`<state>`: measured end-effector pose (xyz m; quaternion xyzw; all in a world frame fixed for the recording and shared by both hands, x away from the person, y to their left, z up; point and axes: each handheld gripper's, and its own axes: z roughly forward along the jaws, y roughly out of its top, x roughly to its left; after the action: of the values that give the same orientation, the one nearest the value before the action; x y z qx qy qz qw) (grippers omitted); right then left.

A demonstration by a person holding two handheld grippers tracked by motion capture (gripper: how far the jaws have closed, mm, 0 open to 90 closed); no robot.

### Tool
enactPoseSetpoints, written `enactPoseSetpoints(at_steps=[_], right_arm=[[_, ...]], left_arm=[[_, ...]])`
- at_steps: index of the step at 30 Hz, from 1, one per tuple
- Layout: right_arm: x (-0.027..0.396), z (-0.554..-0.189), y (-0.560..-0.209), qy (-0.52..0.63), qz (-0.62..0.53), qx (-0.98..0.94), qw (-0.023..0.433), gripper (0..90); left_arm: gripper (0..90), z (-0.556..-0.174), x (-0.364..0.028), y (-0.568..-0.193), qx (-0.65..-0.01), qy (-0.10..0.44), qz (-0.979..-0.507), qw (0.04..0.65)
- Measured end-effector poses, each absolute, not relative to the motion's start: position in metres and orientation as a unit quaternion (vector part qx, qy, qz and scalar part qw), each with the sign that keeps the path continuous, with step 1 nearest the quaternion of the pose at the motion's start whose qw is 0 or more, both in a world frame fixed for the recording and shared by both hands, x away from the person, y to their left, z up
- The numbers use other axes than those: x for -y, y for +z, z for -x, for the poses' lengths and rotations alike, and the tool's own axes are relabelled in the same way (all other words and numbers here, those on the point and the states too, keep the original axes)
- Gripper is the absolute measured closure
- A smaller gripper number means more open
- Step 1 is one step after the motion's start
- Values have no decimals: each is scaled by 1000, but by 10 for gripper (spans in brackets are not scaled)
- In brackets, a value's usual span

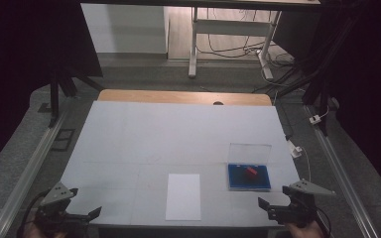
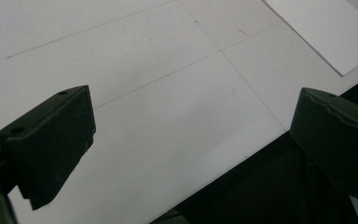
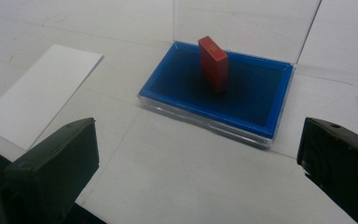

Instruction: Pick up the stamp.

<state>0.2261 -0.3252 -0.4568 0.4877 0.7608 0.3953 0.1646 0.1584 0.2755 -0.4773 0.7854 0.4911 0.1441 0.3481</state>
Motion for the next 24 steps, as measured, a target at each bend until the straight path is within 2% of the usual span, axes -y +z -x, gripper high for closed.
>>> enactPoseSetpoints(at_steps=[24], right_arm=[[322,-224,-456,391,-472,-772,167,4]], left_arm=[[9,-170,-275,-479,-491,136,-788,345]])
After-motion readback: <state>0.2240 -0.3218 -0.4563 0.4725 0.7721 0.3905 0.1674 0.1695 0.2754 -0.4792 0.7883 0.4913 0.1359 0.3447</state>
